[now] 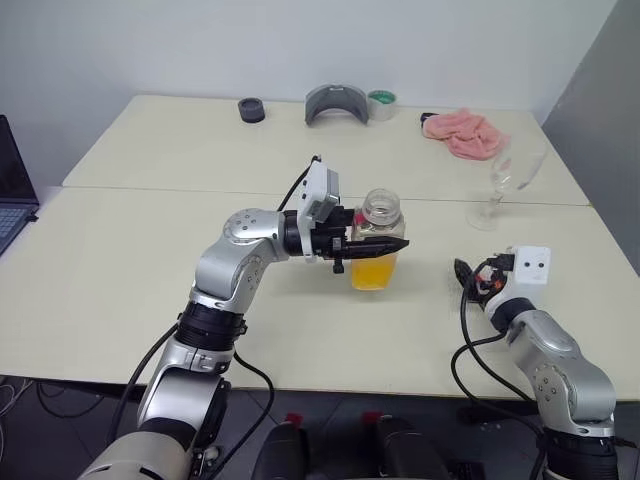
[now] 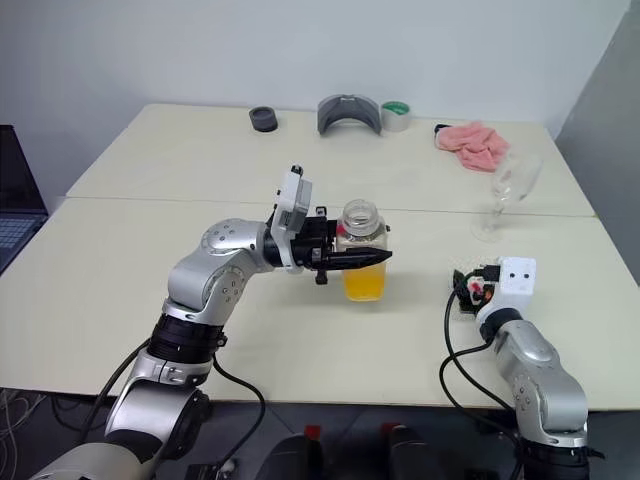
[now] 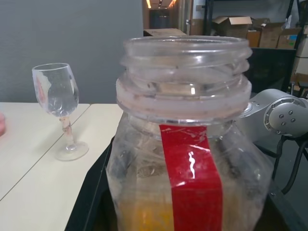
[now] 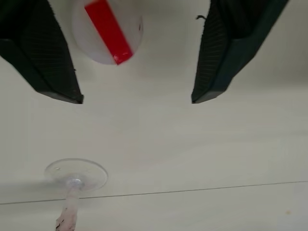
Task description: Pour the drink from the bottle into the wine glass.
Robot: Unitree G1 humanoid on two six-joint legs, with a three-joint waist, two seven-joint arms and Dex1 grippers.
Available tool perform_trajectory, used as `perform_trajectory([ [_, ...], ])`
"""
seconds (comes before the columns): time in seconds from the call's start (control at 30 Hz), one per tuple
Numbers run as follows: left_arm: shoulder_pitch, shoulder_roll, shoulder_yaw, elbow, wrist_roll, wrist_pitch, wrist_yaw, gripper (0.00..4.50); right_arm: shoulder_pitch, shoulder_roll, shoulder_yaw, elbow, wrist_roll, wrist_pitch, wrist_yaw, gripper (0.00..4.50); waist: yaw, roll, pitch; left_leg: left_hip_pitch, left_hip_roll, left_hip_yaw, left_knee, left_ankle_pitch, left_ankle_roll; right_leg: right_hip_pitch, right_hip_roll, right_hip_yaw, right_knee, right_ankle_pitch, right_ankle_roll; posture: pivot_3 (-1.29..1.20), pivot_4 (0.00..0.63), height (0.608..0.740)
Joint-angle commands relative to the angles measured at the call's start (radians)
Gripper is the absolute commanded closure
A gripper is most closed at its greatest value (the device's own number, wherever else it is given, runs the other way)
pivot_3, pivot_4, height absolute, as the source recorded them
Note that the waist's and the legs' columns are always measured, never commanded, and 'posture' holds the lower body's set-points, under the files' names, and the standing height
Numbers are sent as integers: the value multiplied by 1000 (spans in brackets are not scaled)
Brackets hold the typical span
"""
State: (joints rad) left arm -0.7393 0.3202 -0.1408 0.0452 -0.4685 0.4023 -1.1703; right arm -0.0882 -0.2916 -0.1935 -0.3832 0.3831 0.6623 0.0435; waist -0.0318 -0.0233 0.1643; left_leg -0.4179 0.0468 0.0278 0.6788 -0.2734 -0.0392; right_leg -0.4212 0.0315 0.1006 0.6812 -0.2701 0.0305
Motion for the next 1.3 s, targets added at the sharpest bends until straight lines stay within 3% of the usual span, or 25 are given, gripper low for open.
perform_trajectory([
  [0.03,-23,-1,9,-33,-14,-23,-6,2631,-7,-12,-7,-30,-18,-18,17,10,-1,0,0,0,0,0,0,0,0,0,0,0,0,0,0,0,150,740],
  [0.23,-19,2,14,-33,-12,-24,0,2631,-43,-71,-23,-76,-8,-4,69,10,-1,0,0,0,0,0,0,0,0,0,0,0,0,0,0,0,150,740],
  [0.5,-99,16,91,158,100,-142,174,2631,-75,-390,-52,-197,251,52,542,10,1,0,0,0,0,-1,0,0,0,1,0,-1,-1,0,0,0,150,740],
  [0.6,-150,26,126,288,174,-207,298,2631,-122,-443,-81,-209,316,36,623,10,-1,0,0,0,-1,-1,1,0,0,2,0,-1,-1,0,0,0,150,740],
  [0.83,-246,90,218,580,313,-339,624,2631,-353,-413,9,-209,507,147,630,10,-3,-1,1,0,0,-2,1,0,0,0,1,-1,0,0,0,0,150,740],
  [1.03,-235,113,272,681,368,-402,825,2631,-444,-385,70,-140,503,141,650,10,10,-1,1,-4,-1,-2,1,0,0,0,-3,-4,0,0,0,0,150,740],
  [1.3,-168,83,339,688,327,-500,867,2631,-474,-361,126,-99,471,102,698,10,15,-2,1,-6,-1,-2,1,0,0,-1,-8,-6,0,0,0,0,150,740],
])
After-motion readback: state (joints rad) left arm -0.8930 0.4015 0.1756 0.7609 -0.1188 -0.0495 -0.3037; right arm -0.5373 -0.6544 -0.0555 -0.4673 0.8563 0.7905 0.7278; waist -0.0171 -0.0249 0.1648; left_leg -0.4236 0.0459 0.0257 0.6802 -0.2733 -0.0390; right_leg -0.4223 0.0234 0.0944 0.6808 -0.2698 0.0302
